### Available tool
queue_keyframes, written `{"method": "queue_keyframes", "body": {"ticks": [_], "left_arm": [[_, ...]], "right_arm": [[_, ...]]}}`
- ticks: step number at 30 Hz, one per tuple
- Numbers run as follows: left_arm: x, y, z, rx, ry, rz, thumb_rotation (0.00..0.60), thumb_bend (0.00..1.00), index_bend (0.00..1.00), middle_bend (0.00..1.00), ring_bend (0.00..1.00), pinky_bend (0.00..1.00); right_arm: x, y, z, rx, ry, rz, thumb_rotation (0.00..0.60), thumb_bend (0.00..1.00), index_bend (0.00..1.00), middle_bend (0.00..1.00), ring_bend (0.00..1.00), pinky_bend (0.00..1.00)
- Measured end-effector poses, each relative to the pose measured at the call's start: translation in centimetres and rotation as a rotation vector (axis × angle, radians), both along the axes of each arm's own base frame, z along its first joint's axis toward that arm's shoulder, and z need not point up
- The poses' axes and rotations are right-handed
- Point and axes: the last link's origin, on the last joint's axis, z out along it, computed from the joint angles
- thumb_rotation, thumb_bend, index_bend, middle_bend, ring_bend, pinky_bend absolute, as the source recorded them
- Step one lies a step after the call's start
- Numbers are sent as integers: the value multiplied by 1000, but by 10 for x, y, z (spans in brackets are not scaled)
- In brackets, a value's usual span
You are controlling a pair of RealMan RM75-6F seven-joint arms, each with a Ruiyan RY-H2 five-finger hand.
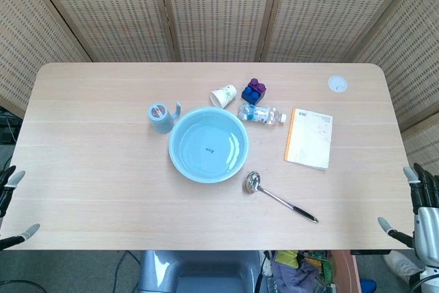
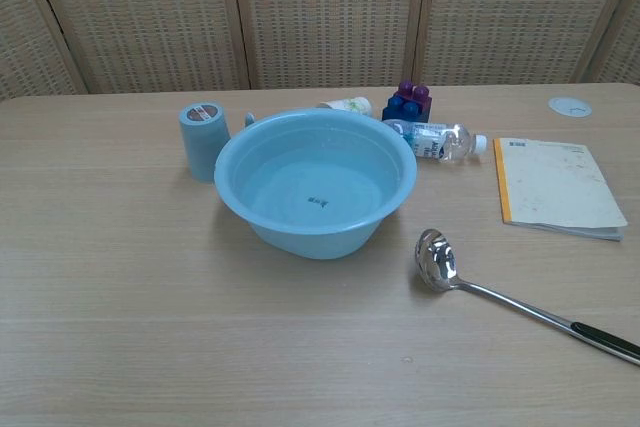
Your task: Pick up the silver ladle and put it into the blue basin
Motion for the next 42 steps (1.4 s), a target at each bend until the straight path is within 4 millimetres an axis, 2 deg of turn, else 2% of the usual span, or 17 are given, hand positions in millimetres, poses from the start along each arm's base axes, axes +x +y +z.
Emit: {"method": "queue_keyframes", "body": {"ticks": [8, 10, 11, 12, 15, 17, 21, 27, 32, 42], "left_arm": [[-1, 2, -4, -8, 15, 11, 600, 0, 0, 0, 0, 0], [-1, 3, -4, -6, 16, 11, 600, 0, 0, 0, 0, 0], [0, 3, -4, -2, 17, 9, 600, 0, 0, 0, 0, 0], [0, 3, -3, 3, 18, 7, 600, 0, 0, 0, 0, 0], [0, 4, -3, 18, 24, 8, 600, 0, 0, 0, 0, 0], [-2, 6, -4, 17, 30, 21, 600, 0, 0, 0, 0, 0], [-6, 11, -7, 13, 43, 46, 600, 0, 0, 0, 0, 0], [-11, 20, -12, 7, 61, 68, 600, 0, 0, 0, 0, 0], [-12, 21, -12, 8, 62, 75, 600, 0, 0, 0, 0, 0], [-15, 22, -11, -1, 58, 89, 600, 0, 0, 0, 0, 0]], "right_arm": [[-3, 2, -4, 69, 18, -84, 600, 0, 4, 8, 5, 7], [-4, 0, -8, 95, 24, -95, 600, 0, 0, 127, 124, 102], [-3, -2, -11, 116, 30, -94, 600, 0, 0, 263, 273, 239], [-3, -5, -15, 133, 35, -88, 600, 0, 0, 420, 455, 434], [-2, -17, -31, 198, 49, -59, 600, 0, 0, 691, 776, 871], [-1, -24, -44, 255, 46, -47, 600, 0, 29, 770, 865, 972], [2, -36, -66, 379, 22, -66, 600, 0, 150, 861, 955, 1000], [13, -59, -99, 469, 91, -106, 600, 0, 253, 884, 970, 1000], [25, -72, -130, 531, 182, -161, 600, 0, 287, 889, 973, 1000], [53, -89, -186, 619, 207, -263, 600, 0, 335, 892, 977, 1000]]}}
